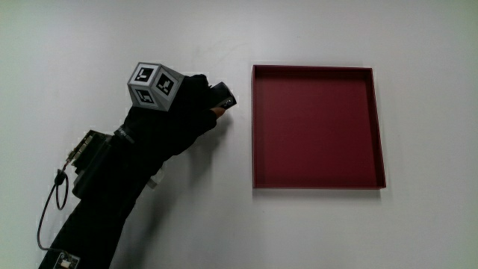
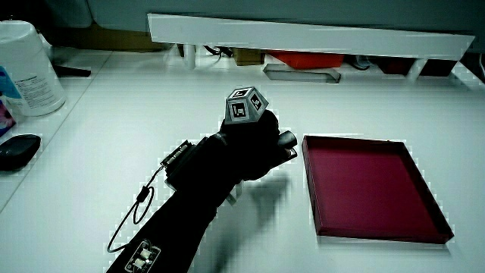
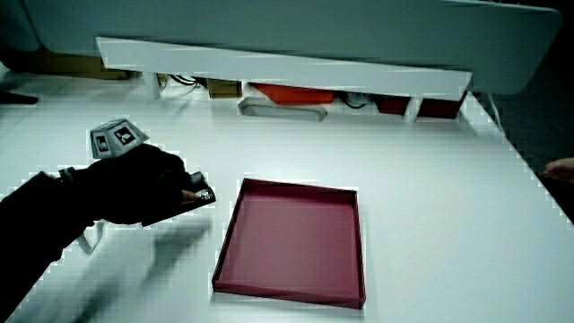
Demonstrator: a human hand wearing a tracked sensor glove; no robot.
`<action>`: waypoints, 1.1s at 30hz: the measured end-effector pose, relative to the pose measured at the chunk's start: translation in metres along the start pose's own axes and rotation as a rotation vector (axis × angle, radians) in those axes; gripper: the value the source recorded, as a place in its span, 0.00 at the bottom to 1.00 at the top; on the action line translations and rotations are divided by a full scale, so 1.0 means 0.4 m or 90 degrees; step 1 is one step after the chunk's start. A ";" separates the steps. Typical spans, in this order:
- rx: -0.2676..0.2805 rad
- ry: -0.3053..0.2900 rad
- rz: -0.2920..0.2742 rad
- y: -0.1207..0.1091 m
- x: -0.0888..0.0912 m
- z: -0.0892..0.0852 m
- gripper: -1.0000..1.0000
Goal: Place stapper on desk
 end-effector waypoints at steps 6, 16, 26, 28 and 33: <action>-0.024 0.001 0.032 0.019 -0.045 -0.041 0.50; -0.039 -0.008 0.058 0.033 -0.076 -0.062 0.50; -0.045 -0.018 0.067 0.017 -0.086 -0.064 0.25; -0.055 -0.017 0.060 0.007 -0.086 -0.056 0.18; -0.071 -0.026 0.023 -0.042 -0.075 -0.010 0.00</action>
